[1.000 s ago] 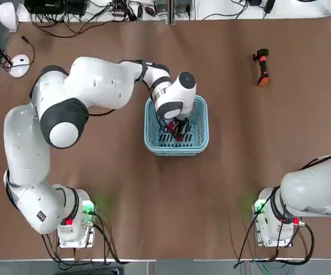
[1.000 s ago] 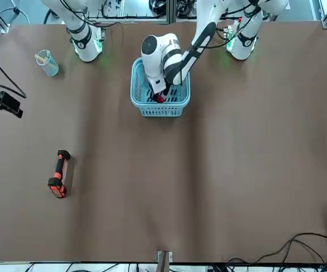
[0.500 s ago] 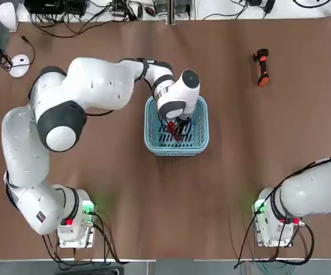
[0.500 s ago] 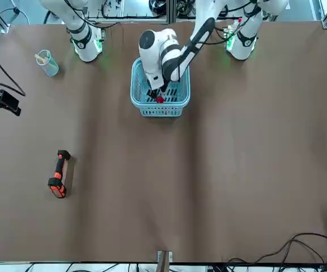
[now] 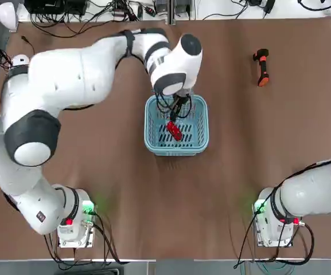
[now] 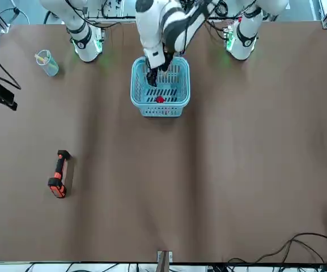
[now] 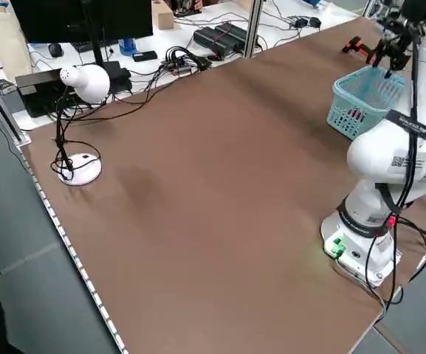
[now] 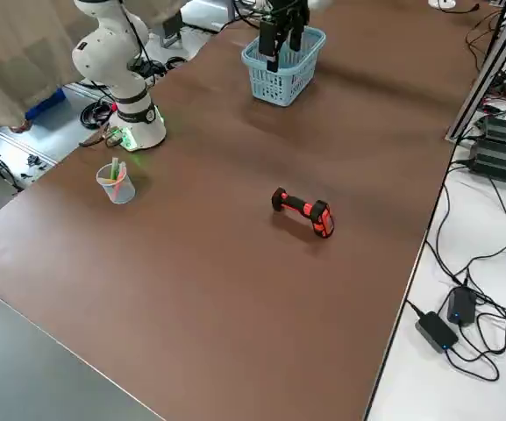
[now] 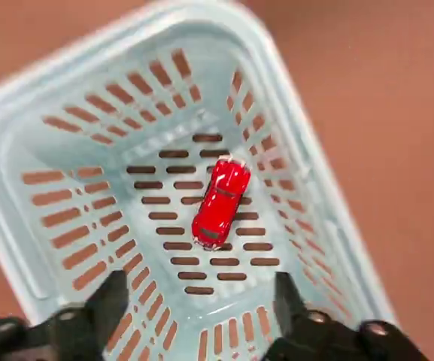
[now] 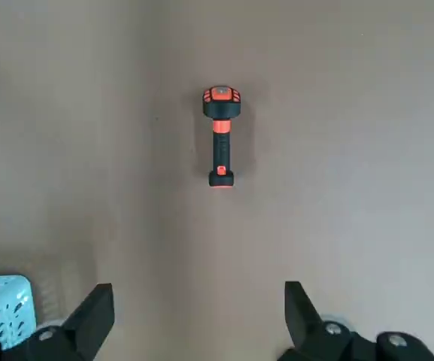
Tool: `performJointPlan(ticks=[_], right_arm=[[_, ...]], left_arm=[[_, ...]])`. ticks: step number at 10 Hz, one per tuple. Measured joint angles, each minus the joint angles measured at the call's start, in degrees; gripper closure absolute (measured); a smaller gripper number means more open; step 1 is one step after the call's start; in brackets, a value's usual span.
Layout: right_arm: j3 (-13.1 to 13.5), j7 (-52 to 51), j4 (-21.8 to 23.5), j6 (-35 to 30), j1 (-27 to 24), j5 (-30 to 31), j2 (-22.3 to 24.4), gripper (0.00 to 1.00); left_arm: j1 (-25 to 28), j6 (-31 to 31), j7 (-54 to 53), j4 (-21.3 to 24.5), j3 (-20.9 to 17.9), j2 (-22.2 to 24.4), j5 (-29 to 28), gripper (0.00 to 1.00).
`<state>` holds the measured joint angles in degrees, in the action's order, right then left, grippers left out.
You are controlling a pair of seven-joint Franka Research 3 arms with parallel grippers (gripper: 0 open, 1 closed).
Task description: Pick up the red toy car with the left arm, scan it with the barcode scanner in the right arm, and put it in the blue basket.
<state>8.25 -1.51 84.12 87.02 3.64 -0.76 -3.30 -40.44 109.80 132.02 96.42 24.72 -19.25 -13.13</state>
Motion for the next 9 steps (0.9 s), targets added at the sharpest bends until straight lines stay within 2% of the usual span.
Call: performJointPlan(ticks=[1,3,9], right_arm=[[0.07,0.00,0.48,-0.23,0.02,-0.17,0.12,0.00],[0.33,0.00,0.59,-1.69,0.02,-0.17,0.66,0.00],[0.52,0.00,0.65,-2.16,0.14,-0.30,2.58,0.00]], left_arm=[[0.17,-2.12,-3.30,-0.09,-1.26,2.29,-0.01,0.00],[3.60,-4.48,-13.58,-0.03,-2.81,5.96,-0.01,0.00],[25.57,-6.39,-50.59,0.15,-2.99,10.73,1.25,0.00]])
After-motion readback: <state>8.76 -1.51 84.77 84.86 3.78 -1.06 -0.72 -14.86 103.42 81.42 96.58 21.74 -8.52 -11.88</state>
